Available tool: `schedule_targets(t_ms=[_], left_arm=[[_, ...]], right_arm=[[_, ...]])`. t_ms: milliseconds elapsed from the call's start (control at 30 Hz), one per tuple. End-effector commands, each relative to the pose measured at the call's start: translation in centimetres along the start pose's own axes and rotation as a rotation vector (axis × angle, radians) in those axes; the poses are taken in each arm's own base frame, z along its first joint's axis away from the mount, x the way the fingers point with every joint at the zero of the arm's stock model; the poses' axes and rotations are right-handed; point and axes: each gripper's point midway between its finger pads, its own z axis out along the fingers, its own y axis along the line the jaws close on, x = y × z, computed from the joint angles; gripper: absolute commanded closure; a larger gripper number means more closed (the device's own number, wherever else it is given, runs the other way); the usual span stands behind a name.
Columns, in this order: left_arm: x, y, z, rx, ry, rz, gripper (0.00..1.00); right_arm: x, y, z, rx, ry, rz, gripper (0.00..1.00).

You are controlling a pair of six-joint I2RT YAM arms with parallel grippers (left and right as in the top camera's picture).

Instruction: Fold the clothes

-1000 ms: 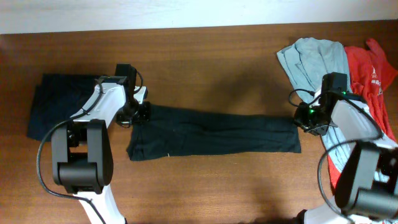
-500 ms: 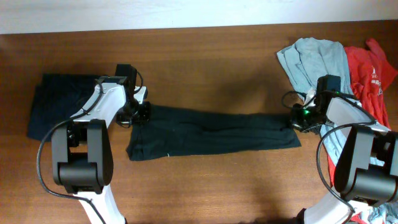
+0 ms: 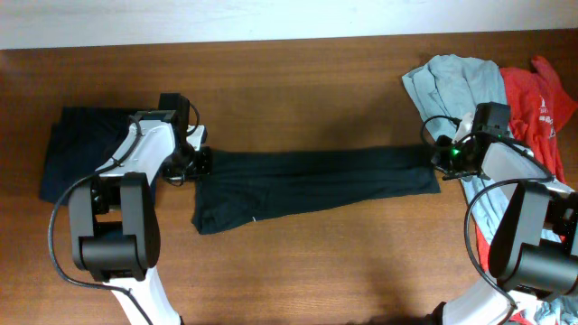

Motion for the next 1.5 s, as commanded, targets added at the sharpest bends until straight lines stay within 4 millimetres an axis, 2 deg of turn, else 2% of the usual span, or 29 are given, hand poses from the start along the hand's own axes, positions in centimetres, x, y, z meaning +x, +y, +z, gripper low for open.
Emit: schedule_targets(t_ms=[0,167,267,367,400,467,533,600,733,833,900,967,1033,1067,1100,1133,1233,1333,1400,1433,1467], left_arm=[[0.4,0.6,0.3,-0.011,0.014,-0.003,0.99],[0.4,0.6,0.3,-0.011,0.015,-0.003,0.99],[0.4,0.4,0.3,0.000,0.015,-0.003,0.98],[0.4,0.3,0.3,0.008,0.015,-0.003,0.97],[0.4,0.3,0.3,0.008,0.015,-0.003,0.94],[0.4,0.3,0.3,0.008,0.015,-0.003,0.86],[0.4,0.2,0.2,0.010,0.016,-0.004,0.78],[0.2,0.0,-0.4,0.019,0.018,-0.004,0.73],[-1.3,-0.5,-4.1,0.026,0.006,-0.002,0.66],[-2.4,-0.8,-6.9,0.027,-0.018,0.001,0.62],[-3.5,-1.1,-10.3,0.027,-0.060,0.006,0.61],[-4.5,-1.5,-13.6,0.027,-0.119,0.012,0.61],[-5.1,-1.8,-17.0,0.026,-0.189,0.020,0.61],[-5.3,-1.9,-19.0,0.024,-0.234,0.025,0.61],[-5.3,-2.0,-20.2,0.023,-0.260,0.028,0.61],[-5.1,-2.2,-22.0,0.024,-0.305,0.032,0.61],[-4.0,-2.6,-25.9,0.024,-0.403,0.044,0.61],[-1.5,-2.8,-30.6,0.008,-0.514,0.051,0.61],[0.3,-2.3,-33.0,-0.033,-0.569,0.043,0.61],[1.0,-2.0,-33.9,-0.053,-0.593,0.036,0.58],[1.8,-1.7,-34.9,-0.076,-0.618,0.031,0.48]], right_arm=[[0.5,1.1,-0.3,-0.087,0.024,-0.001,0.63],[1.1,2.2,-1.8,-0.124,0.043,0.003,0.57],[2.4,3.1,-2.3,-0.172,0.094,0.020,0.54],[3.6,3.0,-2.4,-0.166,0.145,0.052,0.54],[3.5,2.8,-2.4,-0.157,0.142,0.050,0.53],[3.3,1.6,-2.2,-0.084,0.126,0.045,0.45],[3.1,-0.2,-2.1,0.014,0.111,0.044,0.32],[2.7,-1.3,-2.1,0.067,0.093,0.032,0.27],[2.3,-0.6,-1.9,0.016,0.083,-0.081,0.28],[3.1,-0.3,-1.0,-0.019,0.120,-0.109,0.27],[4.4,-0.7,0.7,-0.032,0.182,-0.094,0.29],[5.6,0.1,2.1,-0.116,0.233,-0.098,0.36],[6.6,1.7,2.4,-0.241,0.272,-0.118,0.45],[6.7,2.3,2.3,-0.275,0.273,-0.129,0.47],[6.7,2.8,2.2,-0.305,0.270,-0.137,0.47],[6.6,3.2,1.9,-0.332,0.264,-0.147,0.48],[6.4,3.8,1.5,-0.362,0.252,-0.152,0.57],[5.9,4.0,0.9,-0.363,0.233,-0.161,0.77],[5.3,4.4,0.0,-0.362,0.202,-0.178,0.91],[4.7,4.7,-0.8,-0.362,0.173,-0.194,0.95],[4.1,5.0,-1.6,-0.357,0.146,-0.205,0.96]])
